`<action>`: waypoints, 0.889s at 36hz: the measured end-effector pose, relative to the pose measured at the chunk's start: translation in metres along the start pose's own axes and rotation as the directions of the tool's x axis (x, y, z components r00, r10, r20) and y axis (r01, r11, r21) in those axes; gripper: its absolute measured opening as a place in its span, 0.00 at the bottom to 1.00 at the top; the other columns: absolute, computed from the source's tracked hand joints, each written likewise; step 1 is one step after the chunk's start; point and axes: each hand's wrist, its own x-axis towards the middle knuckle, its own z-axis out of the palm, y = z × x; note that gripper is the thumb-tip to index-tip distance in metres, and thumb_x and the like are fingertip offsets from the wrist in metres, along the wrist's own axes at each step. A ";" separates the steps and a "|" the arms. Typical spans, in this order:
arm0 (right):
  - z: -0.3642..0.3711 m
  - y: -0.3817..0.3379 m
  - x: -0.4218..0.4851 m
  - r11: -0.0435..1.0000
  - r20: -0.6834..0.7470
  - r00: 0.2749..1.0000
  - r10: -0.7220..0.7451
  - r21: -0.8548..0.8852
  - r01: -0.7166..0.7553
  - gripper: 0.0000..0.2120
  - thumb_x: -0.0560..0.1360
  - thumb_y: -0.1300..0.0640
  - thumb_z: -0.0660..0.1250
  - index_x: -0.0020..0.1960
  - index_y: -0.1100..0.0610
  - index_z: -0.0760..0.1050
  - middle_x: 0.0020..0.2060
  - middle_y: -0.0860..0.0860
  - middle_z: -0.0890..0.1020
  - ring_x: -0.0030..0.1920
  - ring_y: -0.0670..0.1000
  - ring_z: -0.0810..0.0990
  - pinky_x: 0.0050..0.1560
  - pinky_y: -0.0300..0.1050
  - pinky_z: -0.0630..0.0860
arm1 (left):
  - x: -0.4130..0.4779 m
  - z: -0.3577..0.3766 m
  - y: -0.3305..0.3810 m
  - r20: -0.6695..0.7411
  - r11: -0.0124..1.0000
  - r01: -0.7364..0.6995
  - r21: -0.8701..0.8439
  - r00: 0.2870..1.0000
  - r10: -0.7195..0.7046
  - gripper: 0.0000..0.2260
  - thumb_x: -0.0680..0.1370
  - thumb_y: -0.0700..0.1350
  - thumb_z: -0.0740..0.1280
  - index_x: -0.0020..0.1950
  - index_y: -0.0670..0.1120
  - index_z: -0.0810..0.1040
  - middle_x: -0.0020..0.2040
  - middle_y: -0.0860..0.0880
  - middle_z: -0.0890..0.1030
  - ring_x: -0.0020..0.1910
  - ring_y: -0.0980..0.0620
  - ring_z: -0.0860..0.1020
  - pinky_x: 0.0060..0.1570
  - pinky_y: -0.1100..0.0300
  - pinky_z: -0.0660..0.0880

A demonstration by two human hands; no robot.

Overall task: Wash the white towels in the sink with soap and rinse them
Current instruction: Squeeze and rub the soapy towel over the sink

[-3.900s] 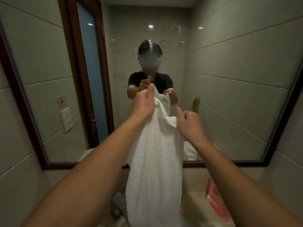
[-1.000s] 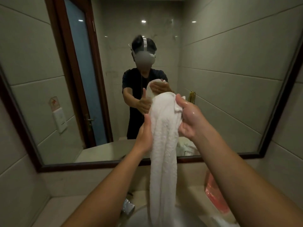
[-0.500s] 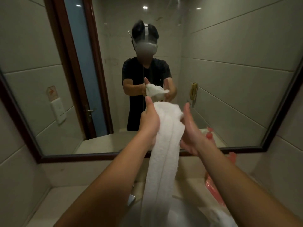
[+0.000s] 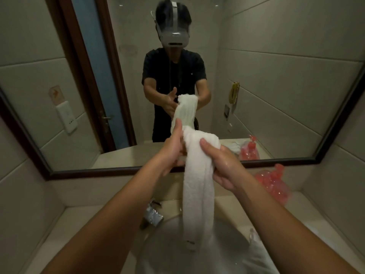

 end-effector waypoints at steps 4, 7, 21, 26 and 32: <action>0.005 -0.009 0.004 0.992 -0.010 0.998 0.057 0.112 -0.056 0.18 0.86 0.52 0.65 0.66 0.67 0.79 0.56 0.62 0.87 0.55 0.58 0.88 0.52 0.52 0.86 | -0.018 0.011 -0.032 0.068 0.995 0.042 0.090 0.997 -0.048 0.44 0.77 0.76 0.37 0.73 0.53 0.77 0.55 0.46 0.88 0.57 0.48 0.86 0.61 0.50 0.80; 0.005 -0.013 0.007 0.994 -0.024 0.996 0.084 0.069 -0.083 0.19 0.84 0.51 0.67 0.65 0.67 0.79 0.57 0.62 0.87 0.58 0.59 0.87 0.63 0.56 0.82 | -0.020 0.014 -0.046 0.069 0.998 0.032 0.057 0.997 -0.036 0.52 0.66 0.86 0.41 0.78 0.58 0.74 0.72 0.49 0.81 0.73 0.46 0.76 0.76 0.40 0.69; -0.039 0.024 -0.018 0.975 0.101 0.985 0.140 -0.190 -0.119 0.28 0.82 0.37 0.61 0.70 0.57 0.79 0.64 0.57 0.85 0.67 0.58 0.83 0.71 0.58 0.75 | -0.031 0.021 -0.016 0.152 0.990 0.028 -0.141 0.988 -0.006 0.51 0.81 0.73 0.37 0.75 0.31 0.71 0.50 0.35 0.82 0.44 0.43 0.88 0.55 0.47 0.83; -0.032 0.018 -0.024 0.876 0.019 1.000 -0.006 -0.482 0.014 0.21 0.83 0.44 0.68 0.57 0.64 0.85 0.52 0.56 0.89 0.55 0.57 0.88 0.65 0.55 0.81 | -0.003 0.016 -0.021 -0.053 0.988 -0.020 0.150 0.998 0.029 0.59 0.61 0.90 0.45 0.72 0.49 0.78 0.60 0.43 0.85 0.63 0.43 0.82 0.72 0.38 0.72; -0.010 0.001 -0.023 0.862 0.022 0.989 -0.149 -0.487 0.141 0.17 0.85 0.46 0.65 0.52 0.57 0.85 0.44 0.48 0.90 0.45 0.44 0.88 0.43 0.34 0.80 | -0.019 -0.002 -0.018 -0.193 0.759 -0.179 0.626 0.907 0.374 0.38 0.85 0.68 0.42 0.35 0.44 0.78 0.38 0.44 0.81 0.38 0.49 0.78 0.37 0.55 0.66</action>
